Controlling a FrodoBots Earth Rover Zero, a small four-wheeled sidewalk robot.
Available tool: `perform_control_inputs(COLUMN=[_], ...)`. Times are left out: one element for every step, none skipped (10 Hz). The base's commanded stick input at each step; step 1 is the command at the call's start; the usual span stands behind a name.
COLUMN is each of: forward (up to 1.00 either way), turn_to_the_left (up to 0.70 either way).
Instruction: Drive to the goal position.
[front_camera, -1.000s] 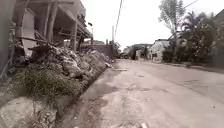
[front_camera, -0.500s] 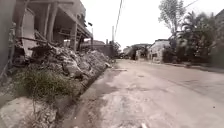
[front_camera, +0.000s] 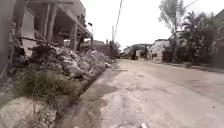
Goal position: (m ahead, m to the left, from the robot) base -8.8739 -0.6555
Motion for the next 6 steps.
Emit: perform_control_inputs(forward=[0.06, 0.06, 0.06, 0.06, 0.06, 0.06], turn_to_the_left=[0.0, 0.0, 0.0, 0.0, 0.0, 0.0])
